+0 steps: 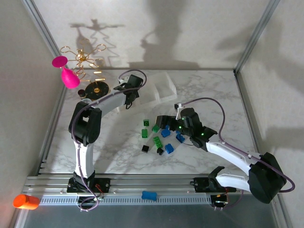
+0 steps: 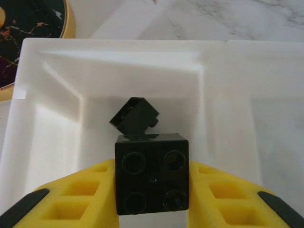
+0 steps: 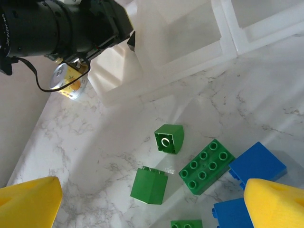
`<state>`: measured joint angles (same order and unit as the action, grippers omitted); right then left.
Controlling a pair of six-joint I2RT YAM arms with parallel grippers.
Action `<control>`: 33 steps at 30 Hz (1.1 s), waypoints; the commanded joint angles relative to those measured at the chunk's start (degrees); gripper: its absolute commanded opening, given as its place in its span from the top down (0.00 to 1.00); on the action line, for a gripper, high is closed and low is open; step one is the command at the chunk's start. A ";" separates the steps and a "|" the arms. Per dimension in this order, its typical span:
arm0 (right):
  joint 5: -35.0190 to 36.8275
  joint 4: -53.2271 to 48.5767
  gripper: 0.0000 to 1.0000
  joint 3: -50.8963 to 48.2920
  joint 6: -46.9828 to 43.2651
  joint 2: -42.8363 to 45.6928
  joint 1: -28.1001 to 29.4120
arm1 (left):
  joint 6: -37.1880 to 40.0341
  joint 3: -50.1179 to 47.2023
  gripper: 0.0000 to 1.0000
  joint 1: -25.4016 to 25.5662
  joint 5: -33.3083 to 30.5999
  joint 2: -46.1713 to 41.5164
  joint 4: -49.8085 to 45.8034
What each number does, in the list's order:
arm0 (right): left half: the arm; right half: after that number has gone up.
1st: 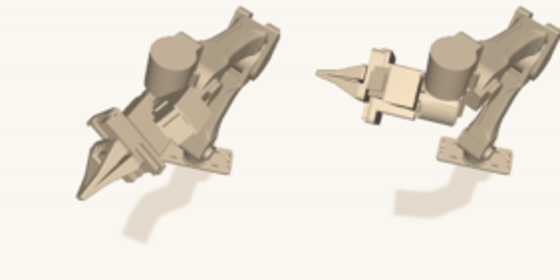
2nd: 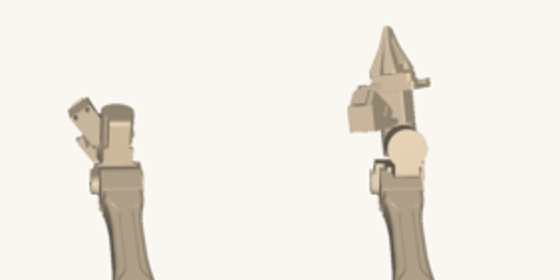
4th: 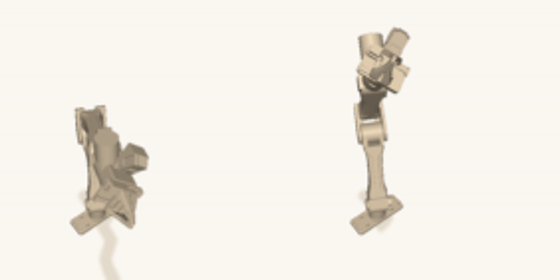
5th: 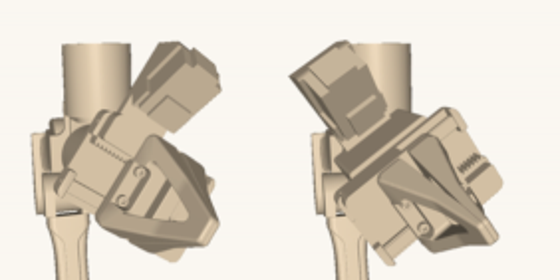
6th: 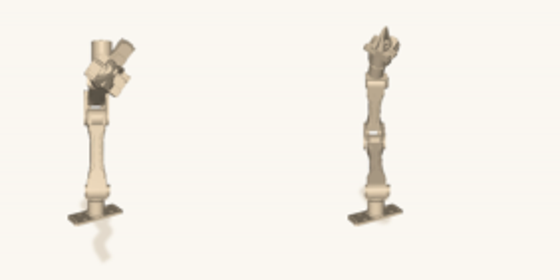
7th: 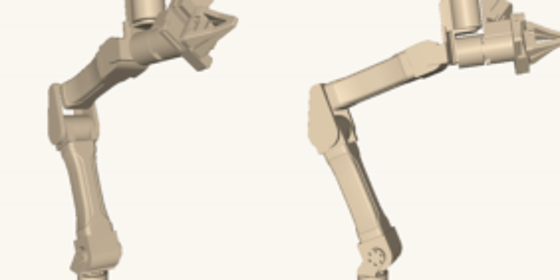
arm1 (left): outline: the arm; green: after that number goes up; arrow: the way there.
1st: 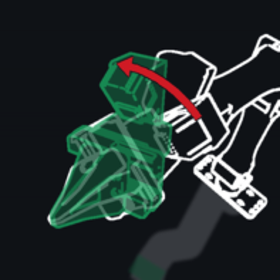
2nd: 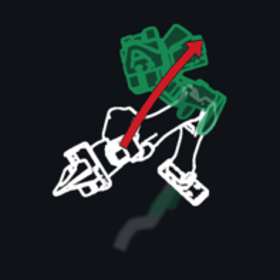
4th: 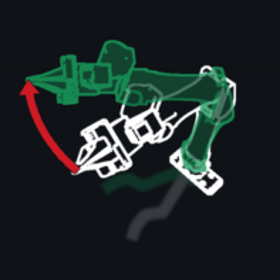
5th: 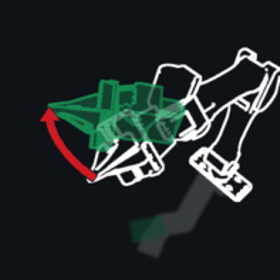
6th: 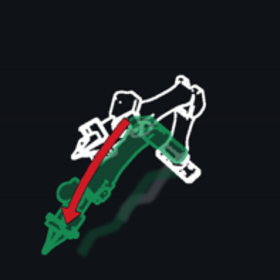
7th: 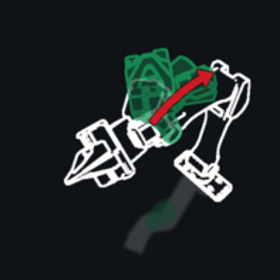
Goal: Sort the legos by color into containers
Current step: Place the lego in the container, then pick up the lego from the middle-left of the table.
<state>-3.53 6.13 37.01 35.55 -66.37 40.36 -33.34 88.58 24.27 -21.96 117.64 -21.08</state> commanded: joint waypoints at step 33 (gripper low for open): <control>0.89 -12.24 0.01 2.02 -1.50 0.81 -0.28 | -2.69 -25.99 0.44 13.62 11.11 -29.55 -1.23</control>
<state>-1.61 -3.31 39.33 34.09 -65.89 40.36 -33.91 65.12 35.66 -12.12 90.70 -19.68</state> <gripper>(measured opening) 0.988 0.556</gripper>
